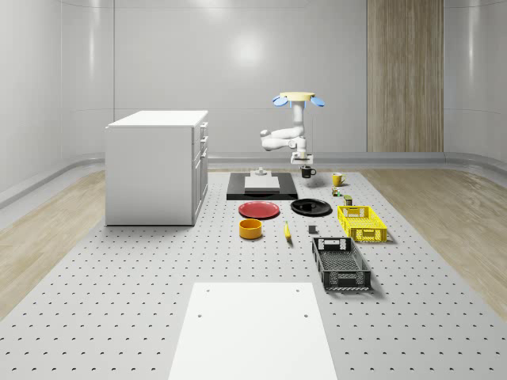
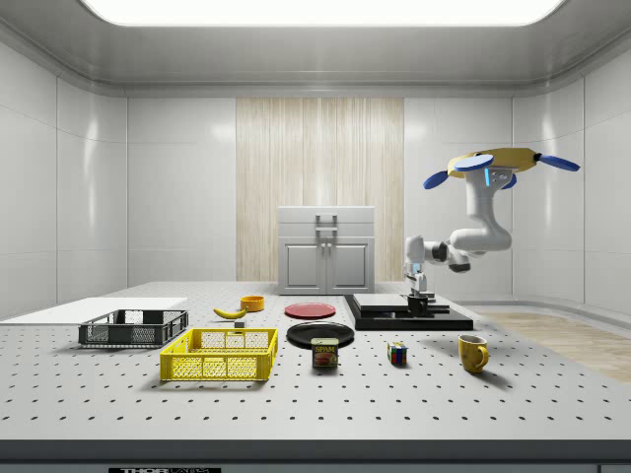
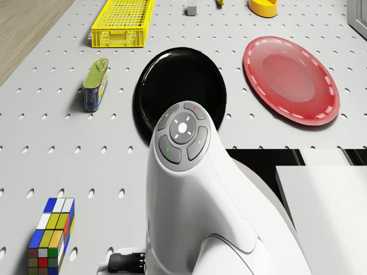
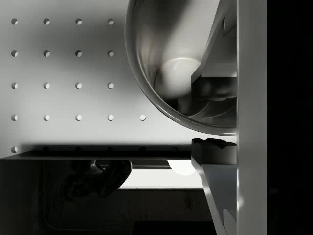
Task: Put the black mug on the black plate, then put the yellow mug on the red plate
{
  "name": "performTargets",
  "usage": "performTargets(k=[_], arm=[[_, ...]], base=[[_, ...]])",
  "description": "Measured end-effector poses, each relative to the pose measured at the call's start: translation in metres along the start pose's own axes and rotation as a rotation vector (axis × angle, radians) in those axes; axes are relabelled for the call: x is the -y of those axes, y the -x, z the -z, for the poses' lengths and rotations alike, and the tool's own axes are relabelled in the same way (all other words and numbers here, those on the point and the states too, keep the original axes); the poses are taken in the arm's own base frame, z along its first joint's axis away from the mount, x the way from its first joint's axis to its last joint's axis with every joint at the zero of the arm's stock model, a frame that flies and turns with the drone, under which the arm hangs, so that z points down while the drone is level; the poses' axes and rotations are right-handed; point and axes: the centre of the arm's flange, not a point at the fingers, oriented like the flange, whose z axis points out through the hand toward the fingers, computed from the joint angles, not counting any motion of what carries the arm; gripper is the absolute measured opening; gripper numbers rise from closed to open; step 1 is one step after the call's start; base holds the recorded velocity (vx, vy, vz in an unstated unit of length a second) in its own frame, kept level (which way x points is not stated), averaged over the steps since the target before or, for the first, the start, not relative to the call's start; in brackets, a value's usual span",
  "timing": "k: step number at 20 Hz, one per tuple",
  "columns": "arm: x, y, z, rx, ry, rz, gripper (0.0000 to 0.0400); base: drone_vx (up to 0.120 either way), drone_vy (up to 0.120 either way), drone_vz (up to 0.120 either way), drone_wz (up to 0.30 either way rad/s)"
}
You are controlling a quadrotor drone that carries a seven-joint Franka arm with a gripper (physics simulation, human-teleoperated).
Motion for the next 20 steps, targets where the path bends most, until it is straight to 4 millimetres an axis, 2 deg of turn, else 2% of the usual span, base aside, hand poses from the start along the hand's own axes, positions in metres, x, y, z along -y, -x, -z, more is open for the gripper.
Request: performTargets(k=[20], arm=[[0.0,0.0,0.0007,0.0,0.0,0.0,0.011]], base=[[0.12,0.0,0.0,0.0]])
